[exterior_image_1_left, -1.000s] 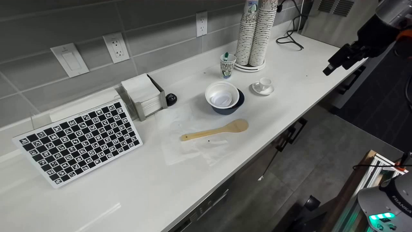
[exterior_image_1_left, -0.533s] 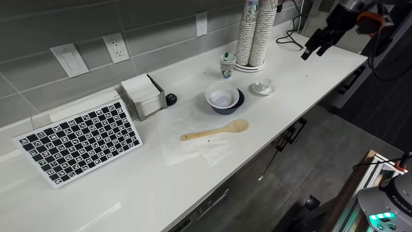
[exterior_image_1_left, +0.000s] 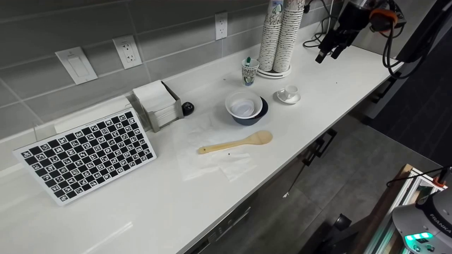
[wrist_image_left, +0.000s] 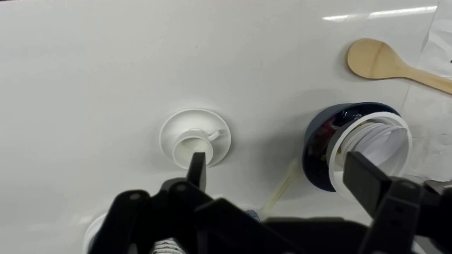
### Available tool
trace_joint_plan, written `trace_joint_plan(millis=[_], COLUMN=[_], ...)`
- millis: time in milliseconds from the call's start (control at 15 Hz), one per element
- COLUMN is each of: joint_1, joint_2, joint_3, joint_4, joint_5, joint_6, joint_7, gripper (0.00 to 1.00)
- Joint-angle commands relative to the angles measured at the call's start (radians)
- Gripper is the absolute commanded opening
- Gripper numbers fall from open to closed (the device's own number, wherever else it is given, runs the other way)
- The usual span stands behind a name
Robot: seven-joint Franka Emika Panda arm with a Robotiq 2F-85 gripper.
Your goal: Put the white mug in the stacked bowls on the left.
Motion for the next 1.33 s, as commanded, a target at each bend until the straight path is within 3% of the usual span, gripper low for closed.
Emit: trace_joint_plan(millis=[0, 400, 867, 1000, 1067, 1267], joint_1=[-0.014, -0.041, -0.015, -0.004, -0.016, -0.014], joint_2=[0.001, 0.196, 0.478, 0.535, 0.469, 0.497], joint_3=[0.012, 0.035, 0.037, 0.042, 0.036, 0.036], joint_4=[0.003, 0.118, 0.322, 0.383, 0.291, 0.306], joint_5=[0.004, -0.042, -0.2, -0.197, -0.176, -0.176], joint_6=[-0.003, -0.006, -0.007, -0.043, 0.009, 0.009], joint_7=[-0.004, 0.199, 0.282, 0.278, 0.259, 0.258], gripper=[1.0, 1.0, 1.0, 1.0, 1.0, 1.0])
